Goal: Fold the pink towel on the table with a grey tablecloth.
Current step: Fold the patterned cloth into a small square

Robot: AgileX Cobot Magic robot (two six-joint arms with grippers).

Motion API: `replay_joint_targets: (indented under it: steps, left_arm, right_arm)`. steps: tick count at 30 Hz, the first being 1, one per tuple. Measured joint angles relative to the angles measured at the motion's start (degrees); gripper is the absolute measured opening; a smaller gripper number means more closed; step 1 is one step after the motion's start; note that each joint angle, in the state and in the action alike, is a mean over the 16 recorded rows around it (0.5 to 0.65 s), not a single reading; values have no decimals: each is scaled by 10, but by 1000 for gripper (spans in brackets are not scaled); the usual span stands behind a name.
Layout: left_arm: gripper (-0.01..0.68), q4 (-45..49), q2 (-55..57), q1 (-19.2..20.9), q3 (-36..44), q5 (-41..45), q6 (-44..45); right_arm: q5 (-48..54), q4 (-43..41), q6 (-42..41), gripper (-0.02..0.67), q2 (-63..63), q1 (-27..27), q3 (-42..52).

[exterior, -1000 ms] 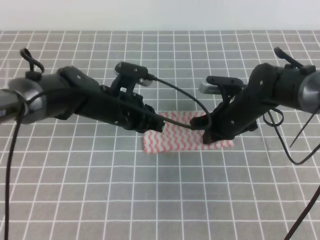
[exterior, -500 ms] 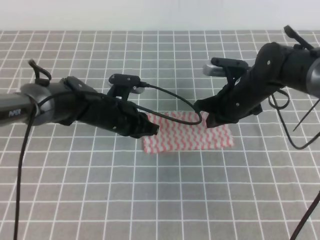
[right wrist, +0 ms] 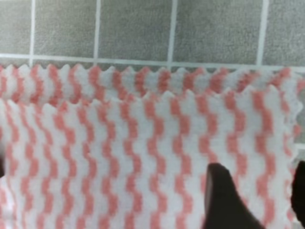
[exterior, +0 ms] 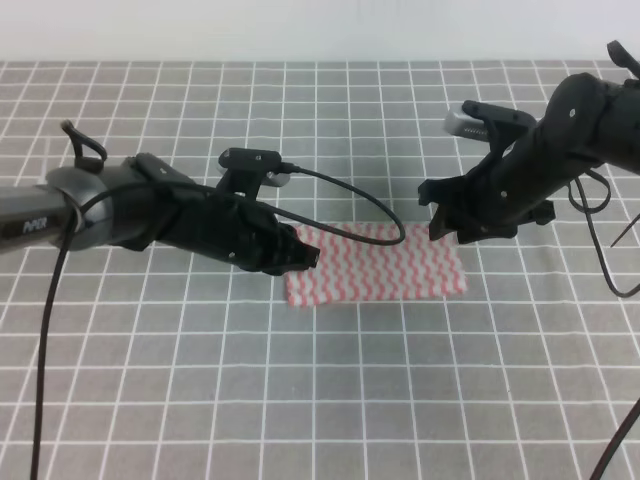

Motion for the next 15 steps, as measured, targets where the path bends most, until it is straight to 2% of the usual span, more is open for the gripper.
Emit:
replay_joint_targets:
  steps: [15]
  left_arm:
    - [0,-1,13,0,0,6,-9]
  right_arm:
    - [-14,-6,6,31,23,-5,0]
